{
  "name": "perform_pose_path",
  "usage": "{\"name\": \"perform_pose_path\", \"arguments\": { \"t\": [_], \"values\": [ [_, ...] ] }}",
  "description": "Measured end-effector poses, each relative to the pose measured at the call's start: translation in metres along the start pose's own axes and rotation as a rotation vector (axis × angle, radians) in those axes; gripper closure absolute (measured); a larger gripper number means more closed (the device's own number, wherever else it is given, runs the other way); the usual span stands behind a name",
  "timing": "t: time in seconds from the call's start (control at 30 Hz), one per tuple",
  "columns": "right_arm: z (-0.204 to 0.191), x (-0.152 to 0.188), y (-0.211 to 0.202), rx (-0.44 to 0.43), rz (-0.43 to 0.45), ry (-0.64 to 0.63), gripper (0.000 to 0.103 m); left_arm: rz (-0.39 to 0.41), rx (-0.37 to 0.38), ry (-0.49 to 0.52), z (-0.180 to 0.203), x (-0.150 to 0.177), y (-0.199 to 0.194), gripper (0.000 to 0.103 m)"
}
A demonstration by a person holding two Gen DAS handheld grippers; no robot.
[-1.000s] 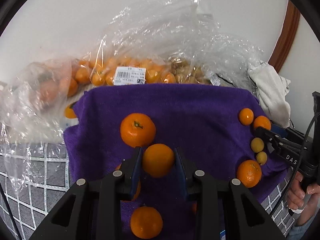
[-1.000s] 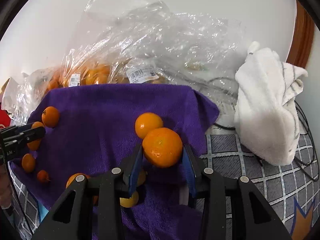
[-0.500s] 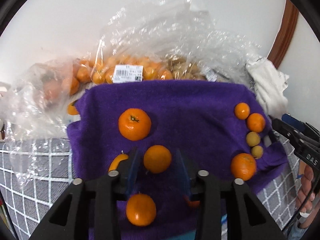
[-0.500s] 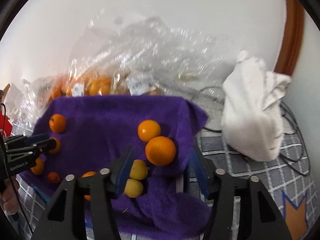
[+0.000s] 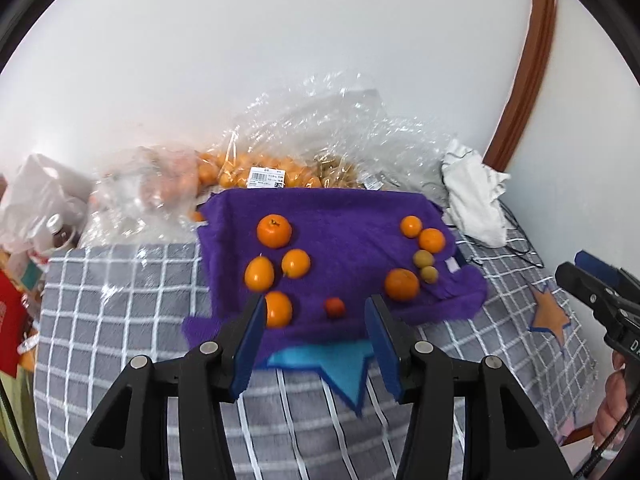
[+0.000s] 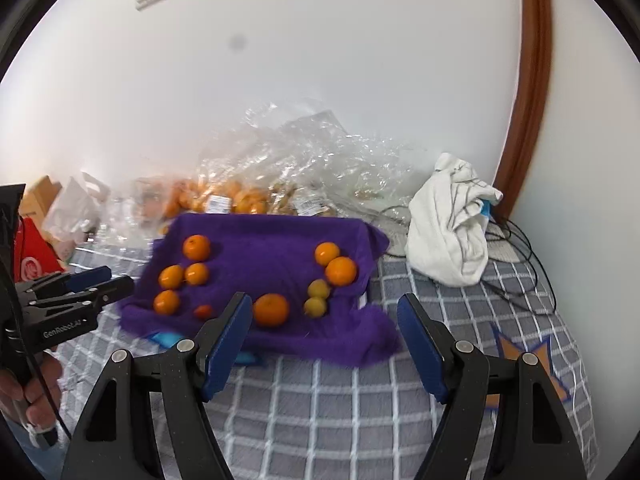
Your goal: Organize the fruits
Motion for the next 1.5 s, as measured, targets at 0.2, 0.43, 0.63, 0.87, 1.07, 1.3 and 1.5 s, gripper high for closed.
{"name": "perform_pose_path", "arguments": {
  "t": [0.2, 0.43, 0.63, 0.87, 1.07, 1.3, 1.5],
  "values": [
    [-0.007, 0.027, -0.050, 0.002, 0.038, 0.038, 0.015, 0.052, -0.056, 0.004, 0.006, 0.026, -0.049, 0.032],
    [-0.007, 0.062, -0.090, 0.091, 0.060, 0.037, 0.003, 0.126, -0.123, 0.015, 0.023, 0.055, -0.100, 0.030],
    [-0.002, 0.082, -0.123, 0.109, 0.084, 0.046, 0.001, 0.170, -0.129, 0.022, 0.038, 0.074, -0.132, 0.025],
    [0.003, 0.090, -0.150, 0.115, 0.118, 0.061, 0.001, 0.196, -0.125, 0.015, 0.047, 0.081, -0.150, 0.022],
    [0.004, 0.092, -0.154, 0.126, 0.123, 0.066, 0.001, 0.207, -0.126, 0.020, 0.053, 0.082, -0.157, 0.022],
    [0.001, 0.096, -0.155, 0.147, 0.113, 0.048, 0.001, 0.203, -0.122, 0.025, 0.054, 0.082, -0.156, 0.022],
    [0.000, 0.097, -0.153, 0.139, 0.114, 0.049, 0.001, 0.200, -0.129, 0.024, 0.054, 0.082, -0.156, 0.022]
  ]
}}
Point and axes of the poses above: each gripper's, at about its wrist camera, not at the fingertips, and y roughly the way its jaws point, z to its right, x to its underside, the point moved 1 cm from there along y, roughly the way its jaws point, and after that the axes turned 2 degrees about y, right-handed, at the moved point
